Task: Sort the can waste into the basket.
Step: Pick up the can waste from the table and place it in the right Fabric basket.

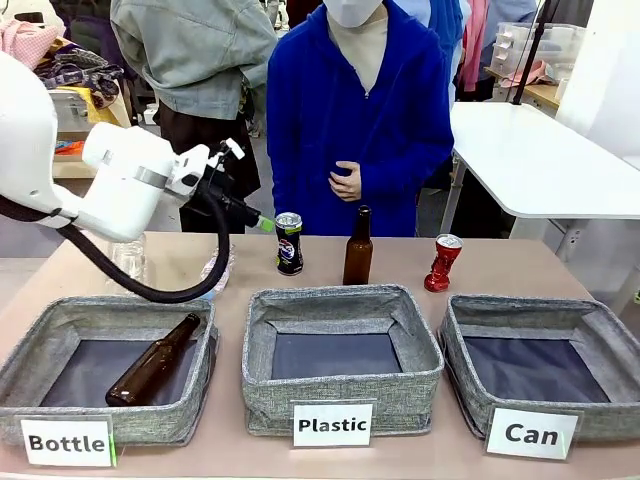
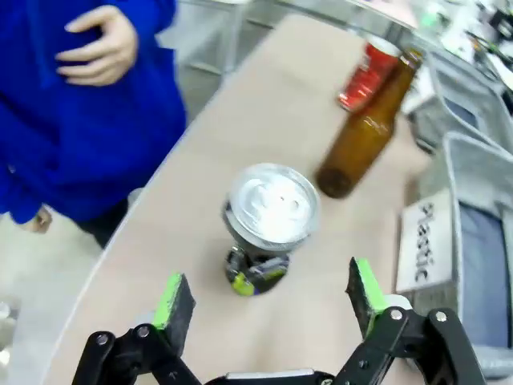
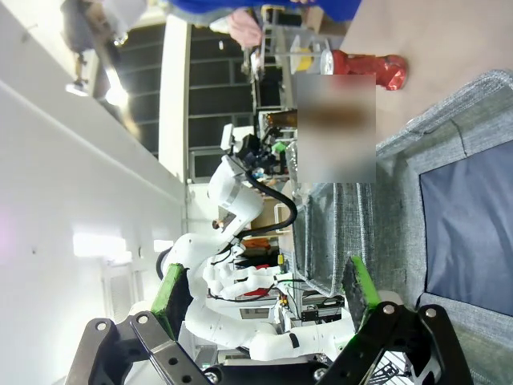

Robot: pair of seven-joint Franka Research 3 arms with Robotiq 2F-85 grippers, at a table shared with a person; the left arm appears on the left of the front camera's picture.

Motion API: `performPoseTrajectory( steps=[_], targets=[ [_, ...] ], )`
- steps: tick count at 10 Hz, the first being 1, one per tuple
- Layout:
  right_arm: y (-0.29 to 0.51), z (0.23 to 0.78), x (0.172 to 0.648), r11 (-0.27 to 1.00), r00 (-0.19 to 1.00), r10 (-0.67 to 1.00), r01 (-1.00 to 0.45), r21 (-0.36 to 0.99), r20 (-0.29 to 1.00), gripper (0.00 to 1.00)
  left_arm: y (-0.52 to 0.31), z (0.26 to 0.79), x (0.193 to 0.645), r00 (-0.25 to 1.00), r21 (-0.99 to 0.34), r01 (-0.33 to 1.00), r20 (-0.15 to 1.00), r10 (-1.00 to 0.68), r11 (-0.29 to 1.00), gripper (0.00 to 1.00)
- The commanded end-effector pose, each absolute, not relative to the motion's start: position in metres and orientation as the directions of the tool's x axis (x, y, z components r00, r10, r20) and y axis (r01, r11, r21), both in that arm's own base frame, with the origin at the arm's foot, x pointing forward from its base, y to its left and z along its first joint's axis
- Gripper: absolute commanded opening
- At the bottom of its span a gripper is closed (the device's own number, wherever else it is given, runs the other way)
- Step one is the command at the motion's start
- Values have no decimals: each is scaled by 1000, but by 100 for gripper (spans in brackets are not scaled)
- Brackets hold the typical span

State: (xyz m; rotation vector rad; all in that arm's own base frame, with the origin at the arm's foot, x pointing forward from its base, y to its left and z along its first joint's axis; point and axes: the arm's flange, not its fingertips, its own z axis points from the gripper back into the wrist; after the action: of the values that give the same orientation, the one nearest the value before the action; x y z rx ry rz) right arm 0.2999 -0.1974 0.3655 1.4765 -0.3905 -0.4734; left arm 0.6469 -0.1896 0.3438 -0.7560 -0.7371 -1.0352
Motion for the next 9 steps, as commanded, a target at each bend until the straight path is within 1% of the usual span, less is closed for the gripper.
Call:
performPoseTrajectory(
  steps=[1, 3, 5, 6, 9],
  targets=[
    [-197, 368, 301, 23, 846, -532, 45, 999, -26, 100, -175, 337, 649, 239, -170, 969, 835, -496, 180, 100],
    [-197, 368, 301, 23, 846, -532, 45, 999, -26, 100, -179, 324, 648, 163, -127, 986, 857, -489, 107, 100],
    [-197, 368, 301, 23, 846, -532, 45, 999, -26, 100, -183, 315, 646, 116, -89, 993, 859, -498, 79, 100],
    [-197, 368, 301, 23, 846, -532, 45, 999, -26, 100, -187, 312, 646, 97, -64, 994, 860, -500, 83, 100],
    [-197, 368, 301, 23, 846, -532, 45, 999, -26, 100, -203, 297, 651, 98, -38, 991, 862, -497, 128, 100]
  ],
)
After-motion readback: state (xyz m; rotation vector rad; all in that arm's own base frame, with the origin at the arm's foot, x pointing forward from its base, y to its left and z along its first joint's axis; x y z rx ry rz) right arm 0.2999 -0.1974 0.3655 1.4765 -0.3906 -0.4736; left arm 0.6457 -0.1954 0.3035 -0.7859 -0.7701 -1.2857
